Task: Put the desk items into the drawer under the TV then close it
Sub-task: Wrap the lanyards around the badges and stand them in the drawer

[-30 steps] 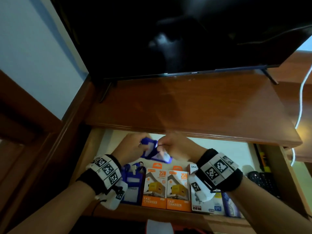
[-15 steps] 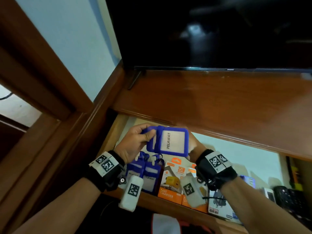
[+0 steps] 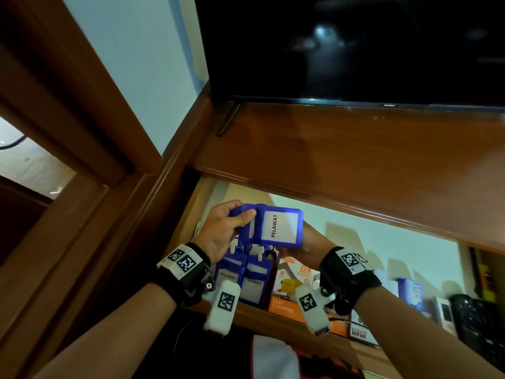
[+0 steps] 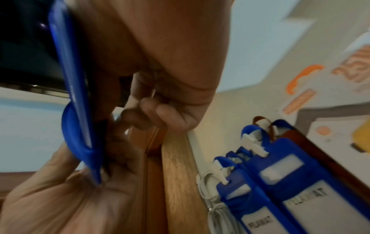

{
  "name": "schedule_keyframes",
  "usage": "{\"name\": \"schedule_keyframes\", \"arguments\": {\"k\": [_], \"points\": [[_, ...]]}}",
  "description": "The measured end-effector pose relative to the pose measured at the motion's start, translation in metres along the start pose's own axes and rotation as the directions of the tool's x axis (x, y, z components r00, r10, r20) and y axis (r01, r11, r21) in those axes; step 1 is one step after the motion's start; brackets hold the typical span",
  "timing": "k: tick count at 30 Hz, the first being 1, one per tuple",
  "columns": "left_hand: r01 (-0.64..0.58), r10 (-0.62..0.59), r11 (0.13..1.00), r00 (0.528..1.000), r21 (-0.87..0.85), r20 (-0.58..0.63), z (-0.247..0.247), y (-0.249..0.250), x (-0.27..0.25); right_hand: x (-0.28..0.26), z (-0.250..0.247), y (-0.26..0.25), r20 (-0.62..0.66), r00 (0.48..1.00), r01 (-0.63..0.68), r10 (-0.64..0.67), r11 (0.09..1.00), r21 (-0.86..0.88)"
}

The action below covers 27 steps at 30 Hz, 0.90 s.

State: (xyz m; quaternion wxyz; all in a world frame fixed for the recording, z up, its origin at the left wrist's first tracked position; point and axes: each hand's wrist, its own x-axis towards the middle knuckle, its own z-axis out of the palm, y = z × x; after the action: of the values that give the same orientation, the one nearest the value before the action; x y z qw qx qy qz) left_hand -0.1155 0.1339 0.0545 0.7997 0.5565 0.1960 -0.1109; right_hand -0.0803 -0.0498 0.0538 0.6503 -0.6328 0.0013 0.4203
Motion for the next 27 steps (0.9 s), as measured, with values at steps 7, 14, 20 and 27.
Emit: {"name": "schedule_keyframes", "arguments": {"k": [7,14,20,27], "points": [[-0.039,-0.038,0.771,0.994,0.636,0.106,-0.019,-0.012,0.039,-0.012,-0.024,0.042,-0.249,0.958,-0.194,0.139,0.957,-0.214],[-0.322,-0.272,0.064,0.905,0.945,0.327,-0.007,-0.031,0.062,-0.049,-0.039,0.078,-0.229,0.955,-0.29,0.189,0.761,-0.58],[-0.43,-0.461,-0.043,0.809,0.902,0.364,0.015,-0.056,0.071,-0.096,-0.042,0.098,-0.307,0.881,-0.461,0.36,0.505,-0.73],[-0.445,-0.526,-0.137,0.789,0.885,0.316,0.024,-0.082,0.07,-0.118,-0.045,0.137,-0.418,0.824,-0.53,0.382,0.26,-0.807]]}}
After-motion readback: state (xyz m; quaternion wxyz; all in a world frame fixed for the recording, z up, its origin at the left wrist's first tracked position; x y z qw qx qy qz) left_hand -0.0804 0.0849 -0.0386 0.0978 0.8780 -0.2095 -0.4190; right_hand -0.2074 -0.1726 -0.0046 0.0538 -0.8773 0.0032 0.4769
